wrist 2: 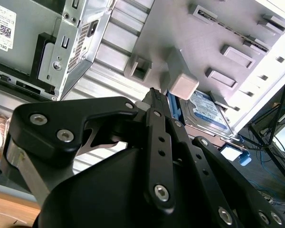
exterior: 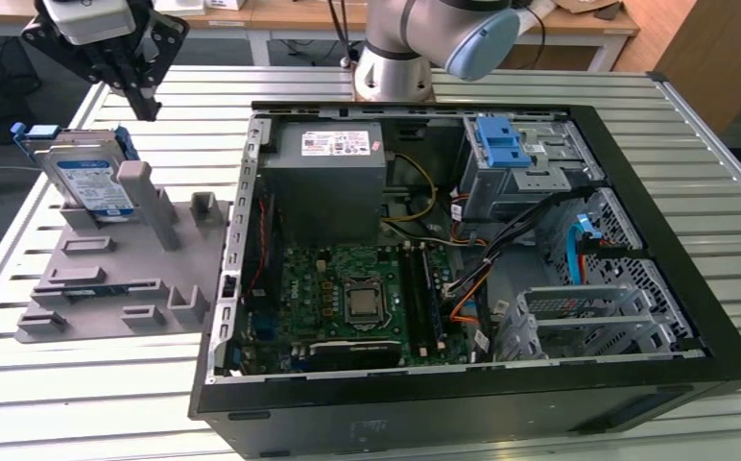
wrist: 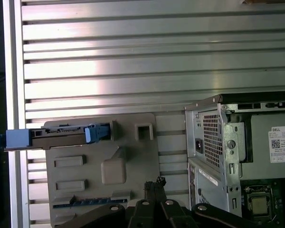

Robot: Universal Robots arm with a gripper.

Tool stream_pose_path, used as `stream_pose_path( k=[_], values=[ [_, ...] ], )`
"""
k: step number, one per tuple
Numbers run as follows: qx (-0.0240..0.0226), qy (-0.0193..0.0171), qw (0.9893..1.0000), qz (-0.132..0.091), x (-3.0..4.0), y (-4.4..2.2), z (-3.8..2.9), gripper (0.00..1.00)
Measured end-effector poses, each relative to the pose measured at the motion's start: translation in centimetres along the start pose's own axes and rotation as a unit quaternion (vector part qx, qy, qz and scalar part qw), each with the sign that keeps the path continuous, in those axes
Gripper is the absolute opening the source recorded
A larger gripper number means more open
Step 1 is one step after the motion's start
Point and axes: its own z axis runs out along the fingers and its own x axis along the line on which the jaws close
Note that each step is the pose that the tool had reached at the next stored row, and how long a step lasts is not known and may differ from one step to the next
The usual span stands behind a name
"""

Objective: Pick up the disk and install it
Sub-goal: 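Reach for the disk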

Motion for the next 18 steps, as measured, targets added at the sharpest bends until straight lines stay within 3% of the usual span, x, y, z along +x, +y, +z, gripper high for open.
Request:
stream_pose_path(
  k=[5,11,18],
  values=[
    [0.0000,0.0000,1.0000,0.000,0.05,0.02,0.00,0.11],
    [0.0000,0.0000,1.0000,0.000,0.27,1.20,0.09,0.11],
    [0.0000,-0.0001,1.0000,0.000,2.08,1.32,0.16,0.11]
  ],
)
